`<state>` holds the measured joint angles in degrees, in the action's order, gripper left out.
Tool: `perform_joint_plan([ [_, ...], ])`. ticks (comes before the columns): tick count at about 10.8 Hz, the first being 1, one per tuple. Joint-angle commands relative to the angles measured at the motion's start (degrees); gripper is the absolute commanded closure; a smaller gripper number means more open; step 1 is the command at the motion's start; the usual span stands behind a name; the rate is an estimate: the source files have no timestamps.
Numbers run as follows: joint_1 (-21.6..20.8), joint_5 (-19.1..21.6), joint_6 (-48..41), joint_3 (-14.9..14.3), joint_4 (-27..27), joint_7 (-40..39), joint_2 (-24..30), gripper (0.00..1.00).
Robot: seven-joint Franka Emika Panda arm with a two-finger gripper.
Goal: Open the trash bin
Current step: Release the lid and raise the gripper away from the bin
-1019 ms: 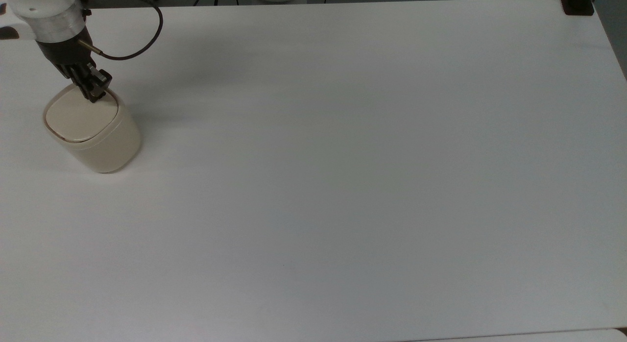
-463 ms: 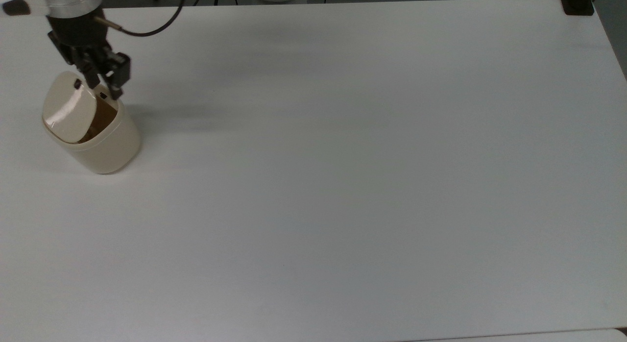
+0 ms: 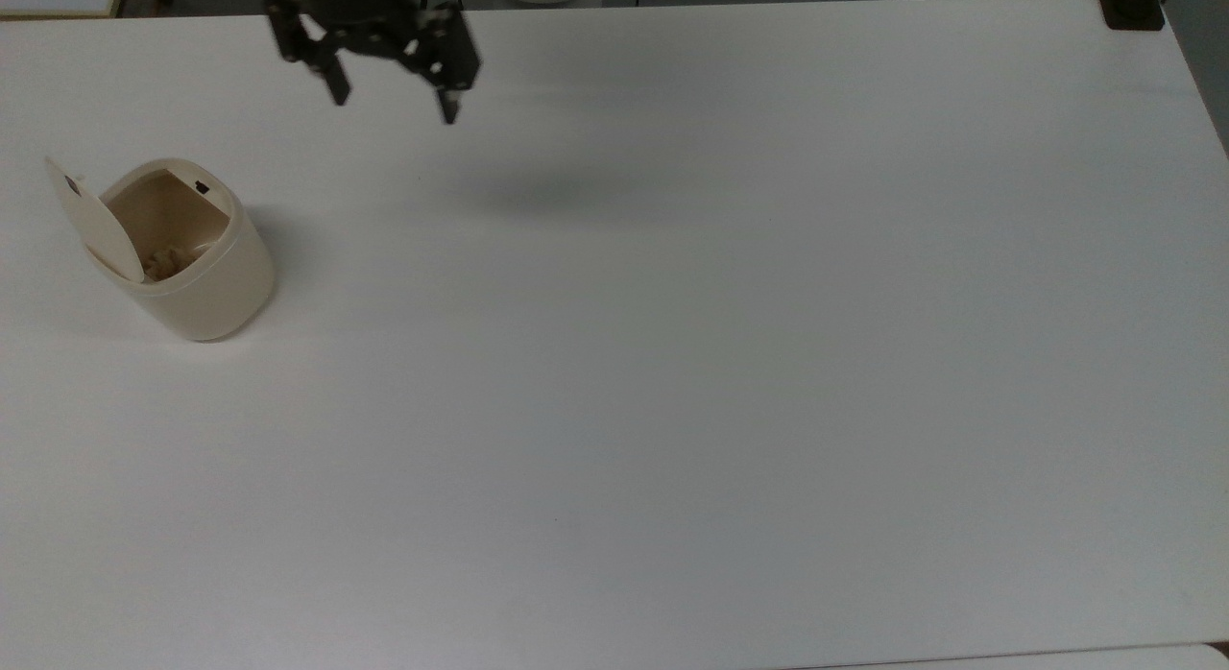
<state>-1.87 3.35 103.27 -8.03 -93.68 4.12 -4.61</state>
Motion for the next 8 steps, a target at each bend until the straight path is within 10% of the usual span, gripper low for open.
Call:
perform_joint_plan([
  [1,-0.06,-1.15,-4.12,4.85,0.7,-3.68,1.01,0.0],
  [8,-1.65,-2.03,-7.64,5.39,0.61,-3.16,0.92,0.0],
])
